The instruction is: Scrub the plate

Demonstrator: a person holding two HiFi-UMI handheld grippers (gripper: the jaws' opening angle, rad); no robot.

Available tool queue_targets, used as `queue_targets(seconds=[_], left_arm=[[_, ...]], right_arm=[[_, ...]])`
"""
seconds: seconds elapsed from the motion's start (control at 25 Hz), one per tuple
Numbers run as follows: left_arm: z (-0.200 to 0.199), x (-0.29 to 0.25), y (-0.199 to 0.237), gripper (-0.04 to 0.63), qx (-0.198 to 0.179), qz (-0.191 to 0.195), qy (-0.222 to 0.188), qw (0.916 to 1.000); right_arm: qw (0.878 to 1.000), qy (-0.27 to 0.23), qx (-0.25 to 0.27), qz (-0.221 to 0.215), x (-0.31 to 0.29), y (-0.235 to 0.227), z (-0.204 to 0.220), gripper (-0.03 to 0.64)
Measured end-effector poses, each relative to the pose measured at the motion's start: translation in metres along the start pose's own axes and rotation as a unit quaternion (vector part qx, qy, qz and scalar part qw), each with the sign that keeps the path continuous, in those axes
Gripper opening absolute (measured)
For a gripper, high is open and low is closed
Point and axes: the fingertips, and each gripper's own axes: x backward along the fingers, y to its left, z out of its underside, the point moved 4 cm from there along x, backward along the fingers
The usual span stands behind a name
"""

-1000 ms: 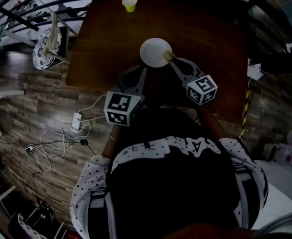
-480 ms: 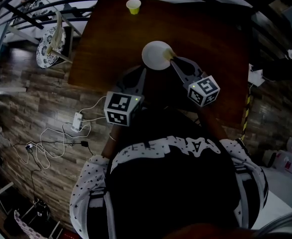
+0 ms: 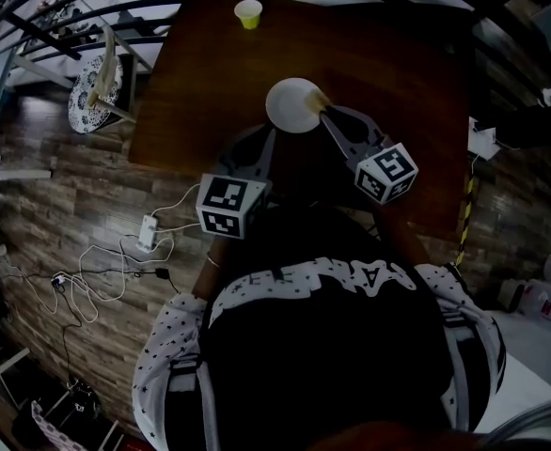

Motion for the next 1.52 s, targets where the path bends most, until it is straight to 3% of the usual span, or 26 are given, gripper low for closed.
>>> queue_targets(seconds=[1.52], left_arm=[[0.0003, -0.0034, -0.0064, 0.014, -0.004, -0.019, 0.006, 0.9998]], right_arm=[[1.0, -0.003, 0.01, -0.029, 0.0013, -0.0006, -0.0046, 0.049]])
